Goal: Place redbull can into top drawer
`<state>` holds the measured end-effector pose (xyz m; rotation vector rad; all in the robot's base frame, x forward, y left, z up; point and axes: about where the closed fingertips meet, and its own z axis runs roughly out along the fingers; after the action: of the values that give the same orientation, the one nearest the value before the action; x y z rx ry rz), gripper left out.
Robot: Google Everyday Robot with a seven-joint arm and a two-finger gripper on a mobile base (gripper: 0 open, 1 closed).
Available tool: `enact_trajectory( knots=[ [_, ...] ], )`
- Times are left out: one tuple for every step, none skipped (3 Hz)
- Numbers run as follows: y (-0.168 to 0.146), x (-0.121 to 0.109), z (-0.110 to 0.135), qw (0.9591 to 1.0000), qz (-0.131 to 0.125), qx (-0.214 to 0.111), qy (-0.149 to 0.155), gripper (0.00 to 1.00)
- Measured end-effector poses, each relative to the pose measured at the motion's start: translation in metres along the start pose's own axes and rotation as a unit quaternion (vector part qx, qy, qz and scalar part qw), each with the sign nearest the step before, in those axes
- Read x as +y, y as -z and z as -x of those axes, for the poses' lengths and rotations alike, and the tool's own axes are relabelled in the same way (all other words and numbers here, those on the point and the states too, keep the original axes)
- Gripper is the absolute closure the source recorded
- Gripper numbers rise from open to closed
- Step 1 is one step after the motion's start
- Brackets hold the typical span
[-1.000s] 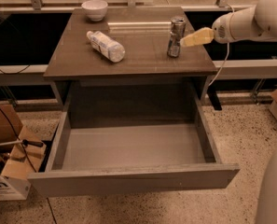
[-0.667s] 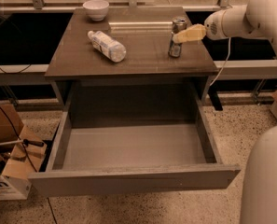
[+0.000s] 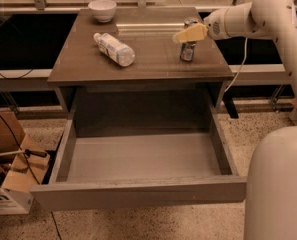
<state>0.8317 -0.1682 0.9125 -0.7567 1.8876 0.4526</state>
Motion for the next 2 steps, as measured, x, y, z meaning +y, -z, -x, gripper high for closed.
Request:
enact_trajectory(
  knots=[
    [0.0008, 0.0097, -0.0004, 1.0000, 0.008, 0.002, 0.002, 0.39],
    [0.0105, 0.0153, -0.0041, 1.0000, 0.005, 0.003, -0.006, 0.62]
  ],
)
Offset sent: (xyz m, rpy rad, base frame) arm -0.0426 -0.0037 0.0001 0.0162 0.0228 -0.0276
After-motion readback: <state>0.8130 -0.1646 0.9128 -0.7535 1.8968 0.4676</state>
